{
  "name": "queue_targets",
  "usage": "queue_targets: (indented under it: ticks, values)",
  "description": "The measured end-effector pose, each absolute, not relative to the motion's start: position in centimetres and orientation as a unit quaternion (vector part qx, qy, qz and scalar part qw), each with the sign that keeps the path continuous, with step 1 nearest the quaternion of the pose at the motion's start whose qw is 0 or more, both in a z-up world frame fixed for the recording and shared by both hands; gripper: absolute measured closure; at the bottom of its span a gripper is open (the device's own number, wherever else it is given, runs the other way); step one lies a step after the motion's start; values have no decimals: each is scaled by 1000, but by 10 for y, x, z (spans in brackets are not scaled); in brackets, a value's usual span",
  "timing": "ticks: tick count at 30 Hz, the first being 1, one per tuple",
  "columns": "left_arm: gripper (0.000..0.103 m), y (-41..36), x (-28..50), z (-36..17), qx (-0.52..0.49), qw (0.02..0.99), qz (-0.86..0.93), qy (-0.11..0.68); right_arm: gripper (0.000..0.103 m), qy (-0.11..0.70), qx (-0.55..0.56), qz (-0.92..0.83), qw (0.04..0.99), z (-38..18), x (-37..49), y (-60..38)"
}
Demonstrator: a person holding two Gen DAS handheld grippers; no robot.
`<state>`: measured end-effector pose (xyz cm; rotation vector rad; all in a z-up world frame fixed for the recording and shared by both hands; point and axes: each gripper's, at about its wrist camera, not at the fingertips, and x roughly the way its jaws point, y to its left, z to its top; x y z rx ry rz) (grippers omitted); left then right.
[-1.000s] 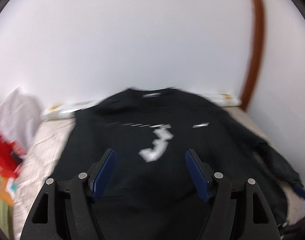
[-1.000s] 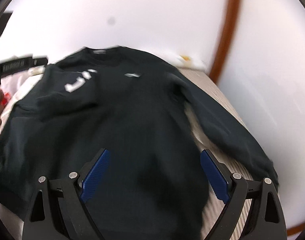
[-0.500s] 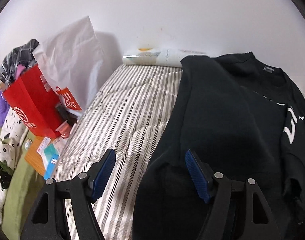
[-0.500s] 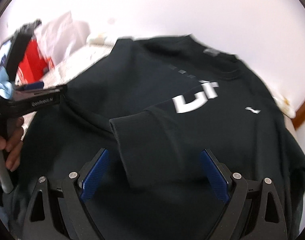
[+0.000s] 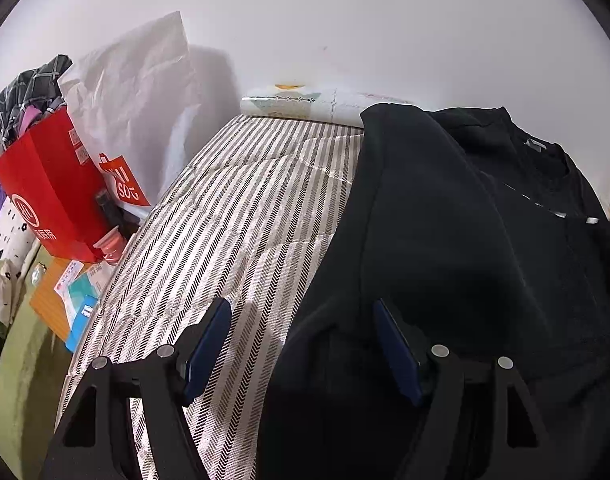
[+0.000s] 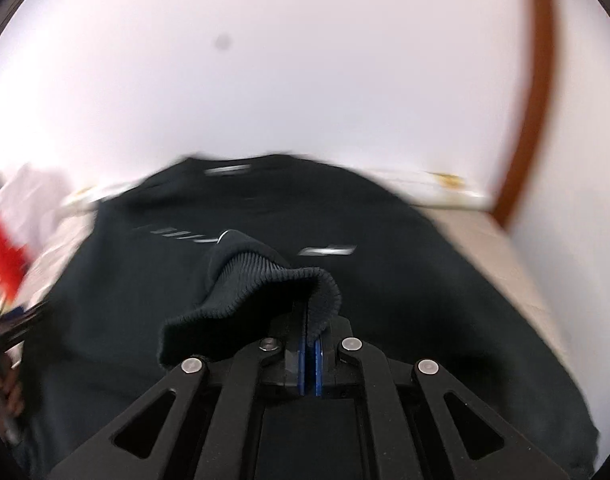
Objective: Fold small clothes
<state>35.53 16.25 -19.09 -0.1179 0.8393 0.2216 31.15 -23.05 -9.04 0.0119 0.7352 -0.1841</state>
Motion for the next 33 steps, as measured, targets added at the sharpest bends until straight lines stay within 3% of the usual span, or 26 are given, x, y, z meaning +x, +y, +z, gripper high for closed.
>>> queue_targets:
  ticks: [2,6,10,17,29,33]
  values:
    - [31,162,355,-191,-56,906,108,406,91,380,15,-143,914,-96,311,-270]
    - [31,164,355,-190,-56,907,108,404,89,405,14,-178,896,-101,305,-297]
    - [31,168,353,-189,-67,907,104,403,65,393,-13,-147,907,-93,313,-261]
    - [32,178,345,-182,-85,911,99,392,46,396,-55,-2,917,-98,368,-142]
    - [44,195,335,-183,-96,904,13,417,46,376,-138,184,898,-126,513,67]
    - [46,186,334,-188,-38,902,2,431,46,380,-166,192,889,-141,555,102]
